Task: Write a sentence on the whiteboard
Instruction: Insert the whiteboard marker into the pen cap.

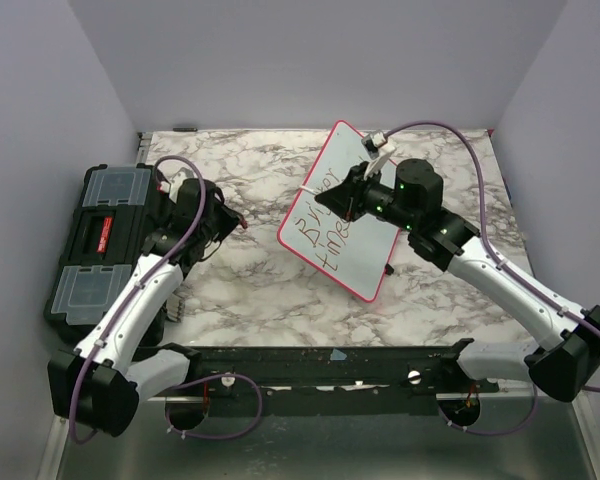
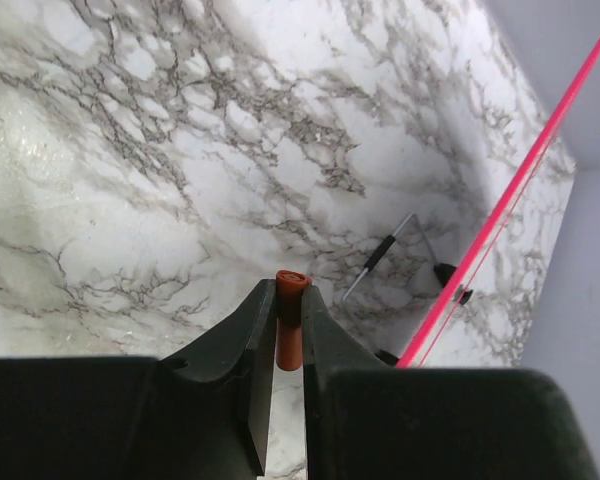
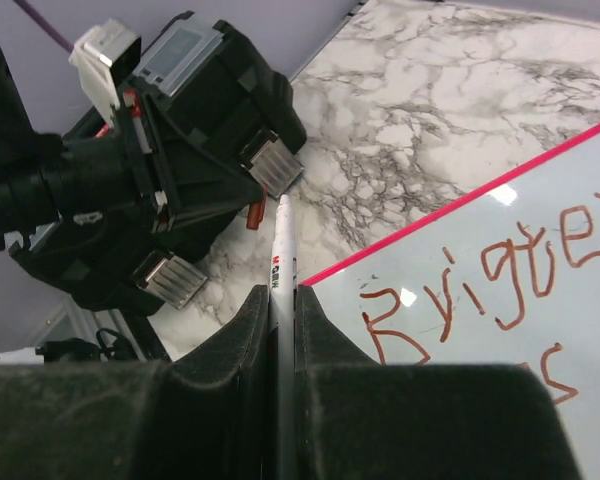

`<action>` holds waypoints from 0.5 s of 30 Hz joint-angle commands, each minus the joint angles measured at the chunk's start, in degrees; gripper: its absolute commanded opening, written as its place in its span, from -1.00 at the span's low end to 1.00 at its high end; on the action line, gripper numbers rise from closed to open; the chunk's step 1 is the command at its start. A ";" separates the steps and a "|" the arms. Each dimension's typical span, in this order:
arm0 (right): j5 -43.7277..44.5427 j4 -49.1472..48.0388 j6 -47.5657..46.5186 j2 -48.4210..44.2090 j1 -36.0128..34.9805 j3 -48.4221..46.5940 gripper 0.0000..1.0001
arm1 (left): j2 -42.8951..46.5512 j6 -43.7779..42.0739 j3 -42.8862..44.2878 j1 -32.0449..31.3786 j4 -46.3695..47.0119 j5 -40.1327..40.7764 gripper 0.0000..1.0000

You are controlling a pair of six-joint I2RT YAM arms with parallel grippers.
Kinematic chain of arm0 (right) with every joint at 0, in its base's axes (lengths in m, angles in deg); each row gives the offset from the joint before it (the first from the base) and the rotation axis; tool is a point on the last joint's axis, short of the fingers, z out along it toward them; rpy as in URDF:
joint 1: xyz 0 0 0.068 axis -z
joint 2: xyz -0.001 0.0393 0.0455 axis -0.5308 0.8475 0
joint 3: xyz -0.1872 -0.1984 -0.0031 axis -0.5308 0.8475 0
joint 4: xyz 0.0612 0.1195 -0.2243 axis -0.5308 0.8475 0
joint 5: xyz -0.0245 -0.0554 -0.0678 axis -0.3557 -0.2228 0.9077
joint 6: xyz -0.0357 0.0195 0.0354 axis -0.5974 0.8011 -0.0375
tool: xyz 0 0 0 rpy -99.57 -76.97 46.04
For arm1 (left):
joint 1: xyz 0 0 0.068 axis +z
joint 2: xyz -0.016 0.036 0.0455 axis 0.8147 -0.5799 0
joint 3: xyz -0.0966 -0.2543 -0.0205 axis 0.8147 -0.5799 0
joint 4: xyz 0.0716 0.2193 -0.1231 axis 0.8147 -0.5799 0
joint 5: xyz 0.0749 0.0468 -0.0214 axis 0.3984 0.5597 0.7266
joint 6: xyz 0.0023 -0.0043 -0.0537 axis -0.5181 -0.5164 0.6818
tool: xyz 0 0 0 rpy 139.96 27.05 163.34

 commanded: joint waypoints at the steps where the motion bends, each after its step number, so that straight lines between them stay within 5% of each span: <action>1: 1.60 -0.63 -1.55 1.87 -2.39 -2.73 -0.99 | -0.53 0.25 4.94 2.04 -4.07 -1.66 -1.00; 15: 2.12 -1.81 -1.51 4.42 -5.74 -3.02 -0.99 | -5.09 -7.11 11.72 6.52 -8.37 -4.69 -1.00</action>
